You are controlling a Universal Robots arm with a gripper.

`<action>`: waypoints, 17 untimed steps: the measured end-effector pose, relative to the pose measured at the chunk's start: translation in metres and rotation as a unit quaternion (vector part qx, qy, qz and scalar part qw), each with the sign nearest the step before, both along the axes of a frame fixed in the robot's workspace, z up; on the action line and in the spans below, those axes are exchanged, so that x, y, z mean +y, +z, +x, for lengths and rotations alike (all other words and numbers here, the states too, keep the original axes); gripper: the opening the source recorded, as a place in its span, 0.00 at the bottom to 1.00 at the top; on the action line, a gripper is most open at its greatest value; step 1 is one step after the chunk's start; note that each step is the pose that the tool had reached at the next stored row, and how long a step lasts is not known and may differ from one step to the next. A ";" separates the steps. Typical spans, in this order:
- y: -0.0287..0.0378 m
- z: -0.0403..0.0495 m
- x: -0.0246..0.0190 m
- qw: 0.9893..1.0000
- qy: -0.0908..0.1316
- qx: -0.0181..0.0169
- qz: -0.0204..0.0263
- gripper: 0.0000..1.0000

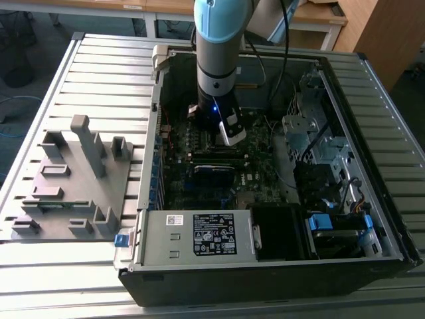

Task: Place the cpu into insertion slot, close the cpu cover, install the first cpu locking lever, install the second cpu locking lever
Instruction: 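Install the second cpu locking lever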

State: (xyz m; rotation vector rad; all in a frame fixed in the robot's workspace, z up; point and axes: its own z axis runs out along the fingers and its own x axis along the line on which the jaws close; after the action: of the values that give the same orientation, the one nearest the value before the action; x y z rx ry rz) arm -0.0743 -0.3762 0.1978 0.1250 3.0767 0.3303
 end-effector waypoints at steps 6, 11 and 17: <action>0.0000 0.0115 0.0030 1.000 0.000 0.000 -0.001 0.10; 0.0000 0.0163 0.0041 1.000 0.000 0.000 -0.002 0.10; 0.0003 0.0164 0.0042 1.000 0.000 0.000 -0.002 0.10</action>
State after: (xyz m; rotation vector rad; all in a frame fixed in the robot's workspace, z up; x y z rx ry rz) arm -0.0579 -0.3720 0.1981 0.1252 3.0774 0.3243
